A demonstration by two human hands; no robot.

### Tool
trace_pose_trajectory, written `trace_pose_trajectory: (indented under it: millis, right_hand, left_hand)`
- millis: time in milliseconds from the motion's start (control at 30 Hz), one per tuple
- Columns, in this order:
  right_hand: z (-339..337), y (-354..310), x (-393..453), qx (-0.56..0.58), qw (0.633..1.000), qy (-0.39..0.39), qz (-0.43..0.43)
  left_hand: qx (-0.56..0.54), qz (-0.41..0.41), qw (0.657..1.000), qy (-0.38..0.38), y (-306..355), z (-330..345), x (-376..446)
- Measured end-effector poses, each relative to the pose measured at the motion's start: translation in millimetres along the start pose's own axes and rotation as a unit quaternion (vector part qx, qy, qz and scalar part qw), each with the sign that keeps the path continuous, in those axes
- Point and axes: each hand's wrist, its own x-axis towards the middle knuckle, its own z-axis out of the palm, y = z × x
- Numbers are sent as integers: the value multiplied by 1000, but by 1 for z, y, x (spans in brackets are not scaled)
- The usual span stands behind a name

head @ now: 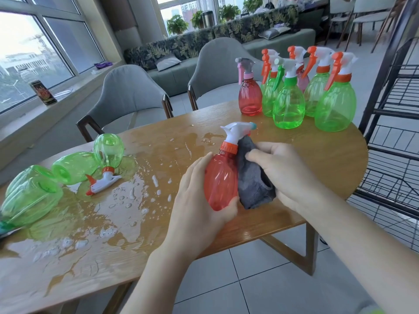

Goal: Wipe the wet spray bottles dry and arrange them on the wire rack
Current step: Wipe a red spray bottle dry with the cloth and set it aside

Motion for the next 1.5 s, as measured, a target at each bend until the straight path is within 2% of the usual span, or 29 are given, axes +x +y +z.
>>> trace_pose_trajectory:
  millis: [233,333,400,467,567,667,733,800,900,967,1067,1133,1267,1367,1500]
  right_hand:
    - [6,-8,-15,127,991,-18,31]
    - [9,-7,-16,161,985,-27,47]
    - [11,-6,-16,143,989,-22,34]
    - [11,-5,-15,130,991,-27,32]
    - [9,-4,-14,105,994,-25,6]
    - [12,0,-14,101,994,8,-34]
    - [16,2,-15,106,993,27,-47]
    - [15,4,-15,96,993,34,-57]
    - [7,1,-10,86,995,22,-47]
    - [0,-2,-6,107,994,-22,-24]
    - [-1,-3,-3,122,989,-82,-14]
    - [4,-1,-4,101,992,-74,-25]
    - [14,5,-6,-20,994,7,-108]
    - [19,4,-11,-57,990,43,-126]
    - [16,1,-12,-71,989,43,-119]
  left_hand:
    - [28,43,998,-21,2,-6,-1]
    - [-35,37,994,-102,3,-16,0]
    - [-103,42,987,-118,4,-19,-1]
    - [-139,45,984,-106,5,-18,-4]
    - [-133,32,988,-77,5,-10,-7]
    - [-14,38,999,-3,8,5,-13]
    - [64,59,995,56,13,20,-18]
    - [84,78,990,85,14,28,-21]
    - [23,64,997,41,11,17,-15]
    - [-71,34,997,-4,9,3,-11]
    - [-241,-60,962,-110,11,-13,-6]
    - [-272,-85,949,-134,11,-15,-4]
    - [-155,-54,986,-39,11,-2,-4]
    - [-59,-27,998,27,15,13,-8]
    - [-26,-28,999,23,15,12,-10]
